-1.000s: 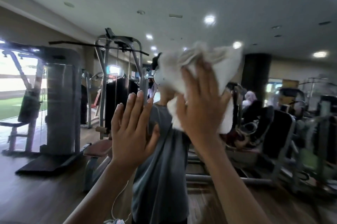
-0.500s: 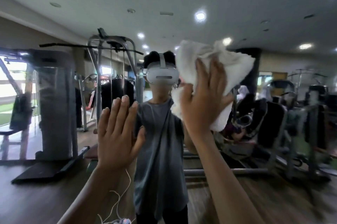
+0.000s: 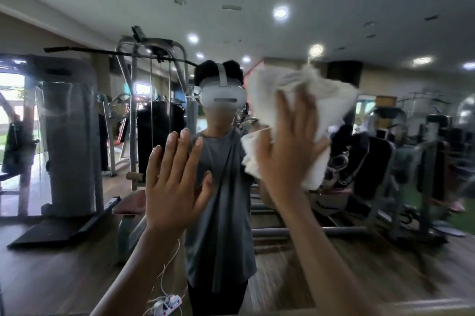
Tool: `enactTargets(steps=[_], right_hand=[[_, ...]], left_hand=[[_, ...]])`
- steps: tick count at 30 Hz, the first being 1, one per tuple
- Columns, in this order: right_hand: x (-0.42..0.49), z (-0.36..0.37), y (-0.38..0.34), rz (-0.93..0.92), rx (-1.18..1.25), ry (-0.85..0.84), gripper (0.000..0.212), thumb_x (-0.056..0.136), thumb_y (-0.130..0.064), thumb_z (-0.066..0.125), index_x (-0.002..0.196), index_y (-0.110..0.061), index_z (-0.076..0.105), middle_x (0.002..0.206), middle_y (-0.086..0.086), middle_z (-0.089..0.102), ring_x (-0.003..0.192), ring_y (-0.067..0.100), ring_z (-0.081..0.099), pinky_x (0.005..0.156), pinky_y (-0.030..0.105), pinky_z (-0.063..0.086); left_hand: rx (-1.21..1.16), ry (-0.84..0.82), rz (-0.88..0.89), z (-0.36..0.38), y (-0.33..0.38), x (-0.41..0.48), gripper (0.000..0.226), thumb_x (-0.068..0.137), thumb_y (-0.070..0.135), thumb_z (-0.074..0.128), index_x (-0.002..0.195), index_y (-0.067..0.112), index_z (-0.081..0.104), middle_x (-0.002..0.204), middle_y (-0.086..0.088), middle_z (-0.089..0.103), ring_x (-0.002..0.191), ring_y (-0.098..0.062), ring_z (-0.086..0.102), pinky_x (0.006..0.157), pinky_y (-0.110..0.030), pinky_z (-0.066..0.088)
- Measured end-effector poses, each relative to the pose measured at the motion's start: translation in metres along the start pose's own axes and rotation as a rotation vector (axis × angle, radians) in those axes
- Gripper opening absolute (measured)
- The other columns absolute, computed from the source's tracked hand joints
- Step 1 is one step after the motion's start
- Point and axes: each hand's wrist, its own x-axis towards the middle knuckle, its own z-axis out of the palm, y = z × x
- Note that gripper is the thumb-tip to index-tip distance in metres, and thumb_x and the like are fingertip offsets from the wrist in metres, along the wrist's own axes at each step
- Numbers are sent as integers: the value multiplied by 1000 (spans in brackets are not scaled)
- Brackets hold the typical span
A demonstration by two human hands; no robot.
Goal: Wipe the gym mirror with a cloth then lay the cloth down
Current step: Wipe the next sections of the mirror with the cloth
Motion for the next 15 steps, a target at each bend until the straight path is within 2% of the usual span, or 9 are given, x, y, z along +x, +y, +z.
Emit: enactTargets(steps=[2,4,7,9,11,13,15], right_hand=[[-28,8,-11,-224,-42,-65,66,85,-35,47,150,-26,43,163,3,26,151,20,20,104,55,27],[-53,9,-1,-466,-100,-108,62,85,-37,51,146,-26,48,160,4,33,148,22,28,102,51,31],[-69,-1,37,-598,-144,-139,63,86,-46,53,146,-30,46,159,5,35,146,24,32,98,51,37],[-61,-10,58,-495,-144,-137,61,86,-50,49,144,-32,43,158,6,35,144,25,30,97,52,35],[-33,-12,58,-229,-79,-45,57,84,-45,49,140,-31,50,155,7,39,141,25,29,97,56,35],[-2,-7,30,-4,8,43,58,87,-44,46,143,-29,51,158,6,36,144,24,26,102,59,32],[8,1,-6,12,21,26,62,91,-46,42,151,-28,42,163,4,25,148,22,20,107,61,24]], left_hand=[[5,12,2,0,-1,1,62,98,37,49,152,7,40,160,-17,33,150,-33,29,123,-51,20],[15,10,7,1,-1,1,66,98,40,46,154,7,33,160,-18,32,150,-32,28,123,-50,19],[16,7,-3,1,0,-1,67,99,43,45,155,8,33,160,-18,32,150,-32,27,124,-49,17],[13,20,-12,3,2,-1,63,99,40,47,152,6,40,159,-19,34,150,-33,27,124,-50,17],[26,29,-12,4,2,-1,61,98,37,47,151,5,41,158,-21,35,149,-35,27,123,-51,17],[29,23,-6,3,2,-1,61,99,36,46,151,6,40,158,-21,35,149,-35,28,123,-50,18],[30,23,4,1,0,-2,59,101,38,45,151,6,42,158,-20,36,148,-35,30,123,-50,20]])
